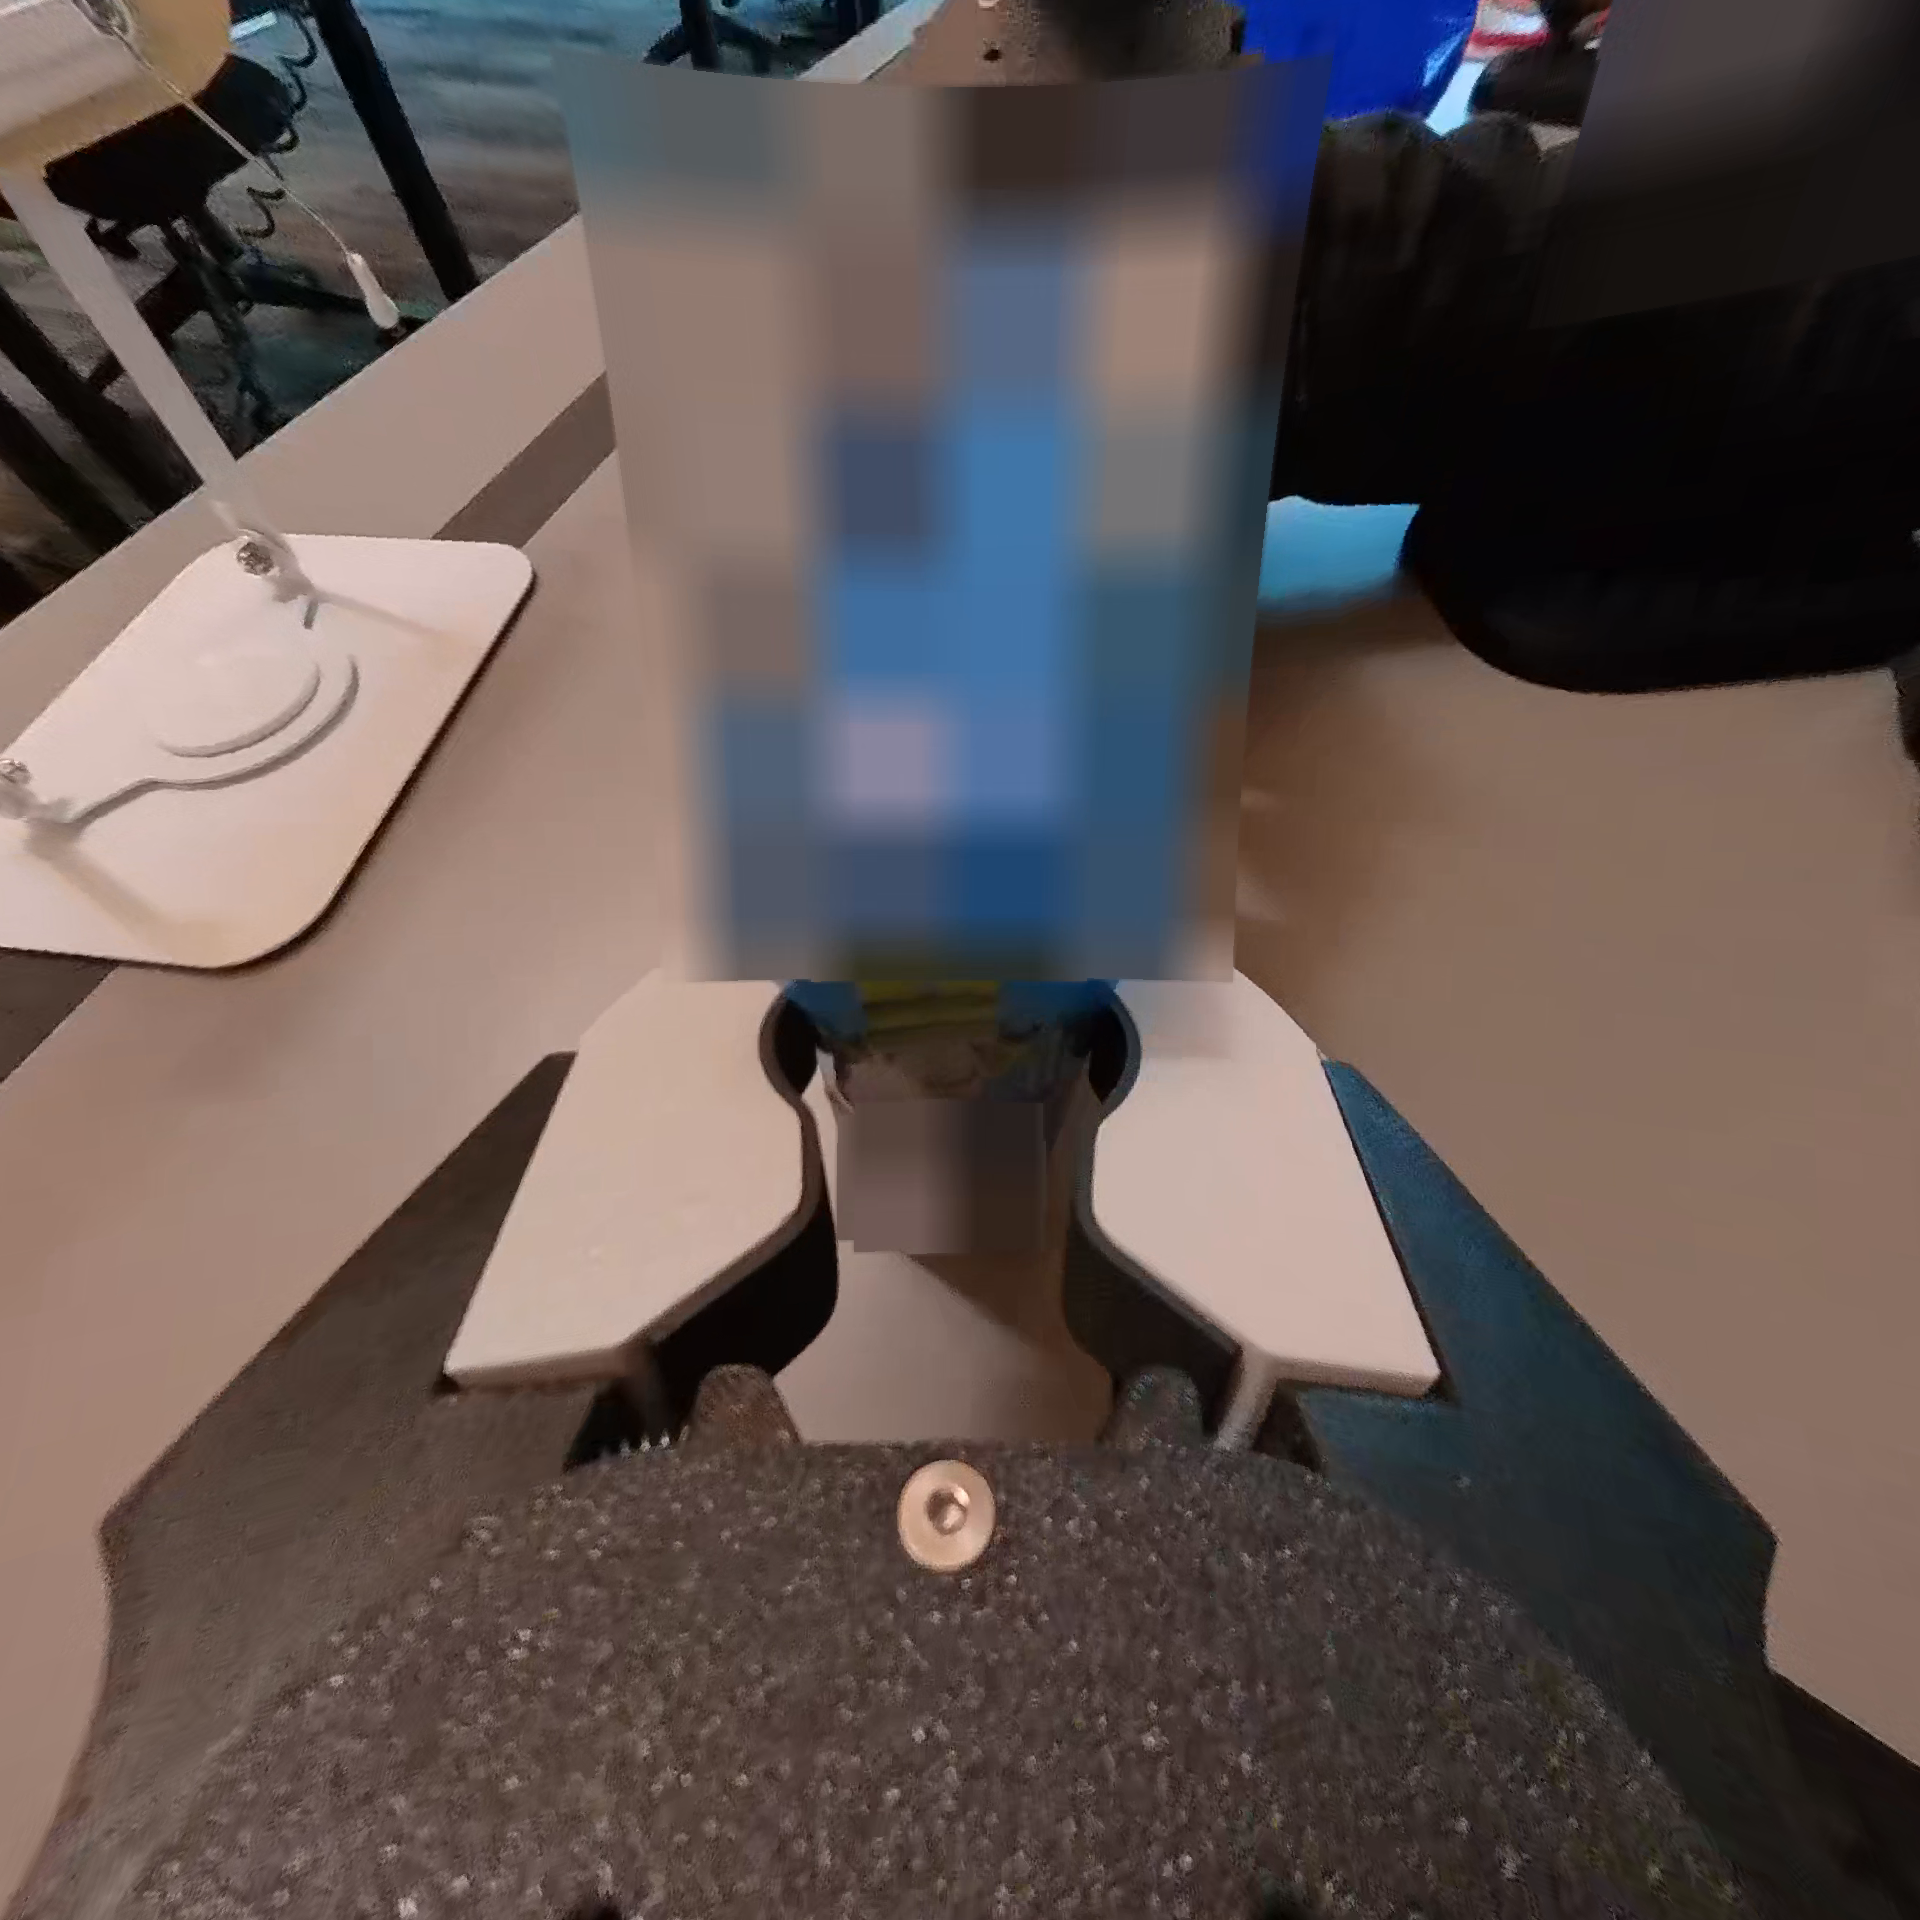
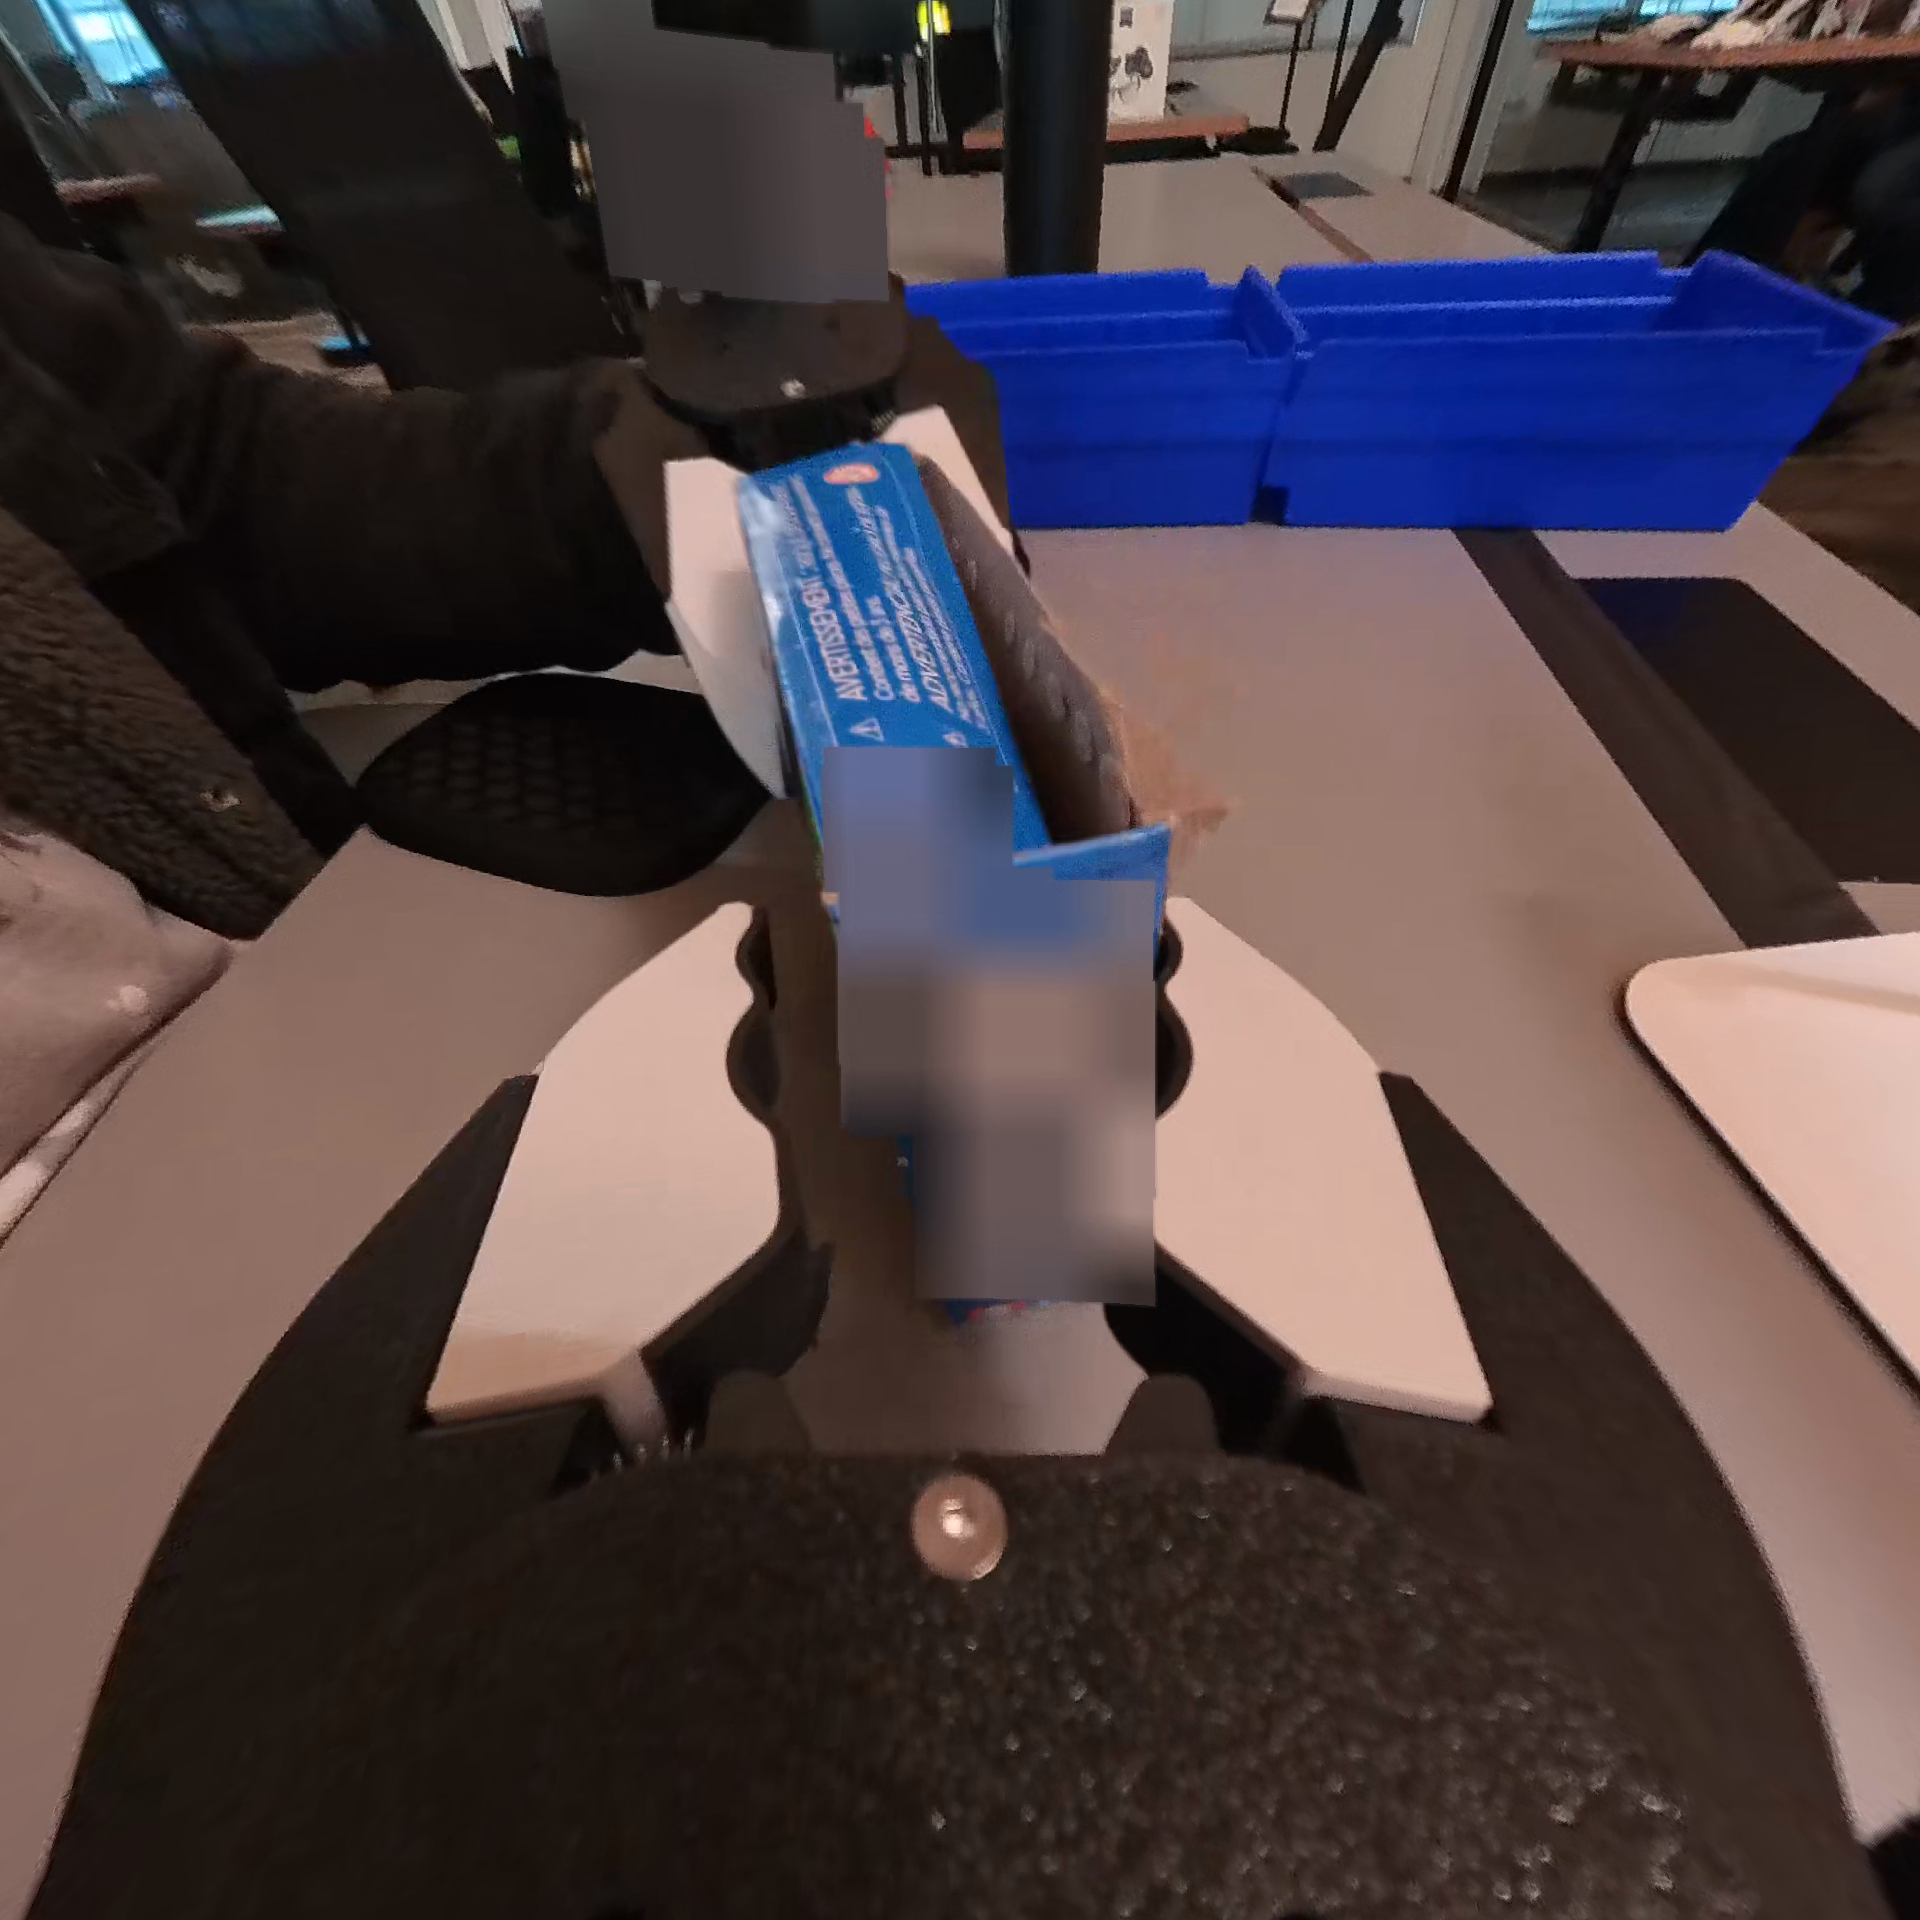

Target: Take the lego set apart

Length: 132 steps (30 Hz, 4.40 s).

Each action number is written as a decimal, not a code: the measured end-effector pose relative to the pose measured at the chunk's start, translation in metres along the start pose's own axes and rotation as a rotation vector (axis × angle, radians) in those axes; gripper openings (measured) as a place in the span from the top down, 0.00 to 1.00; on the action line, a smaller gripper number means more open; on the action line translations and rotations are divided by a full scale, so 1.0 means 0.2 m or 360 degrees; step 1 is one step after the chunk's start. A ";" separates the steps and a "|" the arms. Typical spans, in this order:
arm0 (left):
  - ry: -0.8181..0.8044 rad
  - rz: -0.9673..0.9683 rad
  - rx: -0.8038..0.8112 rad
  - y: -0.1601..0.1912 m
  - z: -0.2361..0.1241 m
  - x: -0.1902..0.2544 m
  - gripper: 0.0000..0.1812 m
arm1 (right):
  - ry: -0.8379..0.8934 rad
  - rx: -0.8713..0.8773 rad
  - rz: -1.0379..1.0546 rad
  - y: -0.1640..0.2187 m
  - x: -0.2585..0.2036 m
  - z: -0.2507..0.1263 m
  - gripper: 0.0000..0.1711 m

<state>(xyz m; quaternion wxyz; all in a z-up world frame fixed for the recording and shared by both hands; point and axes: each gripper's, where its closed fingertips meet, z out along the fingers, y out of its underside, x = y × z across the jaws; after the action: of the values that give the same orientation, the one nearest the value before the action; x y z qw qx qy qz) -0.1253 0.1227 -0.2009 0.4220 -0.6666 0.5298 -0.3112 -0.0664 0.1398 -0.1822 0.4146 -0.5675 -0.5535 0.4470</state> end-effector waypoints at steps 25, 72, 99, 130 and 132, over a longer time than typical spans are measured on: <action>0.0723 -0.1057 0.0230 -0.16 0.35 -0.16 0.77 | 0.0724 0.0208 0.0528 0.05 0.16 -0.62 0.53; 0.0401 -0.1810 0.0237 -0.15 0.58 0.10 0.63 | 0.1435 -0.0934 -0.1552 0.36 -0.18 -0.33 0.76; 0.0693 -0.0268 0.0345 -0.60 0.77 0.11 0.70 | 0.0940 0.0586 0.0080 -0.04 -0.10 -1.09 0.70; 0.0195 -0.0290 0.0286 -0.39 0.68 -0.32 0.71 | 0.0356 -0.1649 0.0095 0.26 0.43 -1.10 0.76; 0.0169 -0.0319 0.0272 -0.35 0.68 -0.35 0.71 | 0.0386 -0.1675 0.0139 0.22 0.54 -1.14 0.76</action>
<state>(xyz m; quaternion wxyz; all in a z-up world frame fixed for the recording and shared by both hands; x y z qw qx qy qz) 0.0054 0.2280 -0.1969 0.4154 -0.6604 0.4537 -0.4306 0.1648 0.2509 -0.1715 0.1163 -0.7685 -0.6266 0.0574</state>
